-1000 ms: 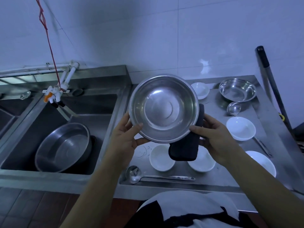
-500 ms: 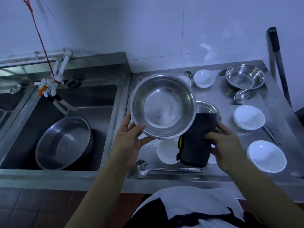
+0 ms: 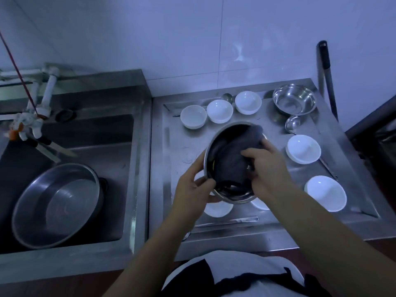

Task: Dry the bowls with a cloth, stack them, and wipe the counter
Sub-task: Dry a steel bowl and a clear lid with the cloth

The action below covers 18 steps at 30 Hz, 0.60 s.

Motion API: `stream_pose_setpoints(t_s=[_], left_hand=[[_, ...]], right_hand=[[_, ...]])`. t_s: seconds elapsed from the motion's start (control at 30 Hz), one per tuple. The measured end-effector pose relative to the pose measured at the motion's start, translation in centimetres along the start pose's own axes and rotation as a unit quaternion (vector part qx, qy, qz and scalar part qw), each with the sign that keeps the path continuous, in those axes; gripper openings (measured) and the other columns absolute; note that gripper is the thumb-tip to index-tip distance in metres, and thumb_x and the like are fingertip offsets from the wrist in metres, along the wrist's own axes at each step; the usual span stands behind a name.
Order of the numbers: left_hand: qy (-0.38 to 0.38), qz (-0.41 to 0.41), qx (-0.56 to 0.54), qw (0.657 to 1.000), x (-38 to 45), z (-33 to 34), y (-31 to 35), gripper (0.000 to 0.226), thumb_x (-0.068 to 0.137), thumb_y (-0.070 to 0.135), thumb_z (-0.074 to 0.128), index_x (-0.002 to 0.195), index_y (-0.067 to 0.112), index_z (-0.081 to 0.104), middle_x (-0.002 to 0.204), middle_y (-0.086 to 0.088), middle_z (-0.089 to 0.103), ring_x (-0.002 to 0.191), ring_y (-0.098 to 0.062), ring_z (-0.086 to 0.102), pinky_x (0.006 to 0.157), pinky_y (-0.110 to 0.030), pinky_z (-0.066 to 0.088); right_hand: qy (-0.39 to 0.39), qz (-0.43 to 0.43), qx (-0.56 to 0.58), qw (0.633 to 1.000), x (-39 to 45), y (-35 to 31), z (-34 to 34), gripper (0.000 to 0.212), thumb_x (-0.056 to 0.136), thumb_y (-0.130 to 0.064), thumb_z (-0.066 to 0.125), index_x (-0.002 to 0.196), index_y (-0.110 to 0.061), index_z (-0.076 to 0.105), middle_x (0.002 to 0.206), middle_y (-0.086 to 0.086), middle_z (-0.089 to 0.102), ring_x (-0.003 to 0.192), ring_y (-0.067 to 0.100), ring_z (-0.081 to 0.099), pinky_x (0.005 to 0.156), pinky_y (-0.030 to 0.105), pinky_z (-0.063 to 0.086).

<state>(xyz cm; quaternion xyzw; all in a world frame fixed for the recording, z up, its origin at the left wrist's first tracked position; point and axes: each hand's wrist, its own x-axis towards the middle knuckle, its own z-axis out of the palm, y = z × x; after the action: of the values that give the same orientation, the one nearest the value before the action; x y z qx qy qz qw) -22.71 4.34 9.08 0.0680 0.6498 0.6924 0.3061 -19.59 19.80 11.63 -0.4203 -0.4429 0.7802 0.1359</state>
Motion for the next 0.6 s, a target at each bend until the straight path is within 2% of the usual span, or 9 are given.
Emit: stream_pose_setpoints(t_s=[0.1, 0.17, 0.23, 0.33, 0.4, 0.43, 0.47, 0.53, 0.6], left_hand=[[0.0, -0.022, -0.007, 1.0, 0.4, -0.7, 0.2, 0.069, 0.091, -0.012, 0.051, 0.134, 0.041, 0.062, 0.116, 0.009, 0.071, 0.099, -0.025, 0.073, 0.07, -0.044, 0.064], [-0.003, -0.032, -0.008, 0.999, 1.0, -1.8, 0.5, 0.068, 0.09, -0.012, 0.053, 0.132, 0.04, 0.065, 0.116, 0.001, 0.071, 0.099, -0.027, 0.073, 0.07, -0.047, 0.063], [-0.018, -0.05, -0.011, 0.999, 1.5, -3.3, 0.4, 0.068, 0.089, -0.012, 0.055, 0.13, 0.041, 0.066, 0.117, -0.002, 0.071, 0.099, -0.028, 0.073, 0.072, -0.049, 0.063], [-0.065, -0.073, 0.023, 0.995, 1.8, -5.3, -0.4, 0.07, 0.088, -0.013, 0.056, 0.133, 0.04, 0.065, 0.123, 0.003, 0.07, 0.103, -0.029, 0.072, 0.07, -0.046, 0.063], [-0.102, -0.086, 0.05, 0.99, 1.8, -5.8, -1.4, 0.072, 0.087, -0.014, 0.055, 0.132, 0.04, 0.065, 0.123, 0.005, 0.069, 0.102, -0.025, 0.072, 0.068, -0.044, 0.063], [-0.115, -0.097, 0.052, 0.987, 1.9, -5.9, -2.0, 0.073, 0.086, -0.015, 0.055, 0.13, 0.043, 0.066, 0.121, 0.006, 0.07, 0.1, -0.023, 0.073, 0.066, -0.043, 0.062], [-0.122, -0.113, 0.045, 0.985, 1.8, -5.7, -2.6, 0.074, 0.086, -0.015, 0.055, 0.126, 0.045, 0.067, 0.118, 0.007, 0.071, 0.098, -0.022, 0.074, 0.065, -0.042, 0.062], [-0.13, -0.145, 0.017, 0.981, 1.9, -5.6, -3.6, 0.074, 0.086, -0.017, 0.056, 0.122, 0.046, 0.069, 0.114, 0.008, 0.073, 0.095, -0.022, 0.075, 0.065, -0.042, 0.062], [-0.119, -0.171, -0.017, 0.978, 2.4, -5.9, -4.6, 0.071, 0.087, -0.017, 0.057, 0.129, 0.039, 0.067, 0.117, 0.001, 0.073, 0.096, -0.026, 0.075, 0.068, -0.046, 0.062]], right_hand=[[-0.054, -0.072, -0.069, 0.993, -0.2, 1.0, 1.3, 0.056, 0.085, 0.013, 0.049, 0.122, -0.027, 0.062, 0.1, -0.004, 0.072, 0.08, 0.012, 0.064, 0.062, 0.026, 0.052], [-0.114, -0.13, -0.169, 0.97, -0.2, 2.2, 1.3, 0.062, 0.086, 0.017, 0.048, 0.126, -0.03, 0.058, 0.106, -0.005, 0.073, 0.088, 0.005, 0.067, 0.07, 0.022, 0.056], [-0.192, -0.167, -0.289, 0.923, 0.5, 3.0, 1.0, 0.067, 0.084, 0.019, 0.047, 0.13, -0.029, 0.056, 0.115, -0.004, 0.071, 0.105, 0.005, 0.066, 0.088, 0.026, 0.055], [-0.299, -0.146, -0.446, 0.831, 1.6, 3.1, -0.1, 0.074, 0.078, 0.021, 0.046, 0.137, -0.024, 0.055, 0.131, -0.007, 0.065, 0.126, 0.006, 0.056, 0.108, 0.03, 0.045], [-0.341, -0.153, -0.543, 0.752, 1.6, 3.8, -0.9, 0.075, 0.075, 0.019, 0.046, 0.137, -0.022, 0.057, 0.13, -0.016, 0.061, 0.125, -0.001, 0.052, 0.11, 0.018, 0.038], [-0.347, -0.153, -0.576, 0.724, 1.4, 4.3, -1.5, 0.074, 0.076, 0.016, 0.048, 0.138, -0.024, 0.057, 0.129, -0.019, 0.06, 0.123, -0.002, 0.051, 0.107, 0.014, 0.036], [-0.345, -0.148, -0.6, 0.707, 1.2, 4.8, -2.2, 0.072, 0.078, 0.012, 0.049, 0.139, -0.027, 0.056, 0.13, -0.018, 0.06, 0.124, 0.001, 0.051, 0.106, 0.016, 0.036], [-0.339, -0.143, -0.632, 0.683, 0.9, 5.4, -3.5, 0.069, 0.079, 0.0, 0.048, 0.139, -0.033, 0.055, 0.132, -0.011, 0.063, 0.122, 0.011, 0.056, 0.105, 0.027, 0.041], [-0.316, -0.132, -0.666, 0.662, 0.9, 5.4, -4.4, 0.066, 0.077, -0.005, 0.045, 0.134, -0.037, 0.058, 0.122, -0.009, 0.066, 0.114, 0.018, 0.06, 0.094, 0.033, 0.047]])
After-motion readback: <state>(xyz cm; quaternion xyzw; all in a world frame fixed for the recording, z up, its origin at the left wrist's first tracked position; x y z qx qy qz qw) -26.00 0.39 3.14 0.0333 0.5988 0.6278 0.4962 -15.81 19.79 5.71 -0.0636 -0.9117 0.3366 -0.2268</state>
